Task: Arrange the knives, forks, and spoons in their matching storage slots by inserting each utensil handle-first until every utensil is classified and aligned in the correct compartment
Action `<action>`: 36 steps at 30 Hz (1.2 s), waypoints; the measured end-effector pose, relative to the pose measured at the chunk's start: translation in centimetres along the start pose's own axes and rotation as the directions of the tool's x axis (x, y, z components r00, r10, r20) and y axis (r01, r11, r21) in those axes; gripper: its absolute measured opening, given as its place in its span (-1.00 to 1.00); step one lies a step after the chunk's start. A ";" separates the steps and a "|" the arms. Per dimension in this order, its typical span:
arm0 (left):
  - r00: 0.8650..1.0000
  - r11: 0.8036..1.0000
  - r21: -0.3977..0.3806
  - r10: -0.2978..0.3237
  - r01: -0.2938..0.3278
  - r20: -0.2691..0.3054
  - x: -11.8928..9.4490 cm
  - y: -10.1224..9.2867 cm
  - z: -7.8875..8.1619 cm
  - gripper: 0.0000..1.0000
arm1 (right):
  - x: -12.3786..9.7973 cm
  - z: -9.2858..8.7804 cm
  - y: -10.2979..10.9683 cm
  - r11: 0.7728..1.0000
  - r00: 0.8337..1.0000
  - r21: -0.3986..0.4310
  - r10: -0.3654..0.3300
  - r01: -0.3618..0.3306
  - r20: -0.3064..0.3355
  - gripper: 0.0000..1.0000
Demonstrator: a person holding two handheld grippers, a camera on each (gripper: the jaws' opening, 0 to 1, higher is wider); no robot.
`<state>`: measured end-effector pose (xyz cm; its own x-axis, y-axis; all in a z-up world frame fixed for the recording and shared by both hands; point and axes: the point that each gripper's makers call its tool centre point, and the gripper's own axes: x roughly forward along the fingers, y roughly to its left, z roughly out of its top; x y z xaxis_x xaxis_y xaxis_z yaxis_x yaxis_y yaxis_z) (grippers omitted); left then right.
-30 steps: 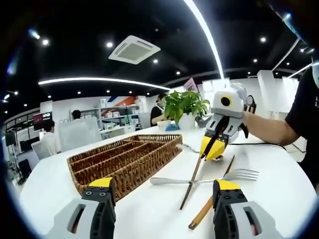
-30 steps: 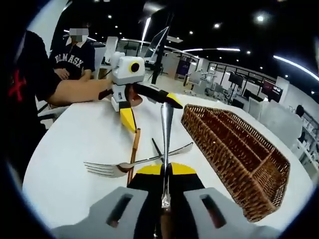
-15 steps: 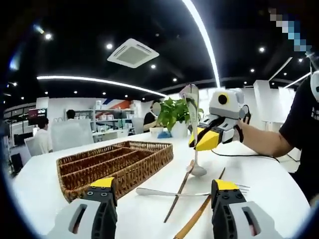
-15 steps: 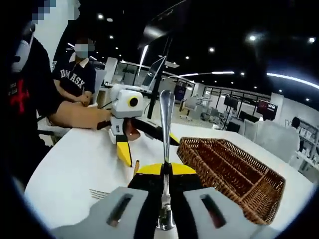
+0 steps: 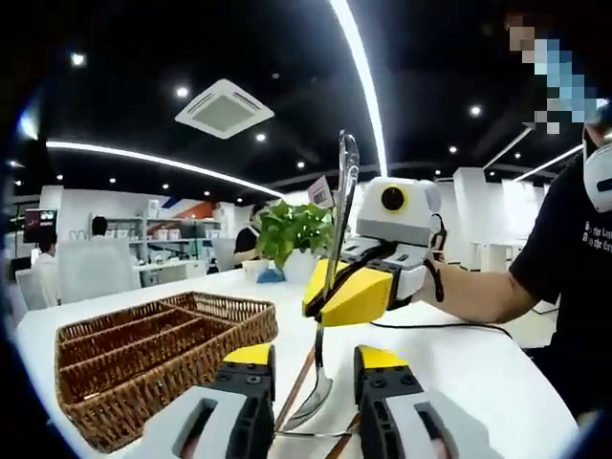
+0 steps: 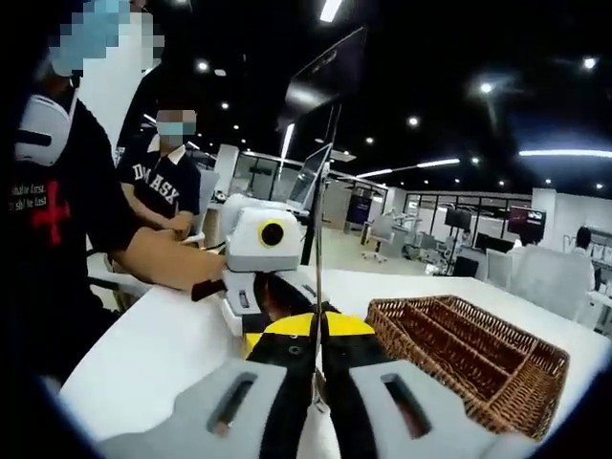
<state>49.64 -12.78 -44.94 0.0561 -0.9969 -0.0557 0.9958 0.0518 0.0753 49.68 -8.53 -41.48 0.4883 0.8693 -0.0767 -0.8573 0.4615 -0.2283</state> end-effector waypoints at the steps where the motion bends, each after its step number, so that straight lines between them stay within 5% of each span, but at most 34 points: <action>1: 1.000 1.000 0.018 -0.001 0.001 -0.004 -0.1 -0.2 0.0 -0.70 | 0.0 0.1 0.0 1.000 1.000 0.004 0.003 -0.003 0.004 -0.99; 4: 1.000 0.999 0.036 -0.008 0.008 0.001 -0.3 -0.4 0.4 -0.89 | 0.0 0.4 0.1 1.000 1.000 0.011 0.010 -0.010 0.020 -0.99; 9: 0.999 0.995 0.093 0.037 -0.037 0.006 -0.9 0.1 1.1 -0.93 | -0.1 0.8 0.0 1.000 0.999 0.016 0.011 -0.012 0.041 -0.99; 17: 0.999 0.998 0.064 0.025 -0.027 0.024 -1.6 0.0 2.0 -0.97 | -0.2 1.4 0.3 0.999 0.996 0.027 0.032 -0.034 0.080 -0.99; 20: 0.999 0.991 0.124 0.046 -0.046 0.003 -1.8 0.2 1.9 -0.98 | -0.3 1.3 0.4 0.999 0.996 0.034 0.040 -0.043 0.077 -0.99; 26: 0.983 0.956 0.264 0.155 -0.124 -0.098 -2.2 1.5 0.5 -1.00 | -0.2 -0.6 -0.1 1.000 0.999 0.005 0.029 -0.029 0.020 -0.92; 28: 0.975 0.943 0.302 0.185 -0.141 -0.121 -2.4 2.0 0.0 -1.00 | -0.4 -0.4 -0.3 0.999 0.999 0.020 0.024 -0.025 0.032 -0.77; 31: 0.964 0.925 0.333 0.236 -0.184 -0.122 -3.0 3.0 0.1 -1.00 | -0.8 -0.1 -0.7 0.999 0.999 0.033 0.018 -0.019 0.040 -0.43; 36: 0.949 0.904 0.370 0.284 -0.215 -0.140 -3.8 3.9 -0.1 -1.00 | -1.3 -0.5 -1.7 0.999 0.999 0.037 -0.018 0.017 0.034 -0.43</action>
<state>53.36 -8.74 -44.48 0.3457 -0.9226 -0.1712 0.8613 0.2396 0.4482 50.56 -10.49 -41.46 0.4976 0.8665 -0.0393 -0.8546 0.4820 -0.1934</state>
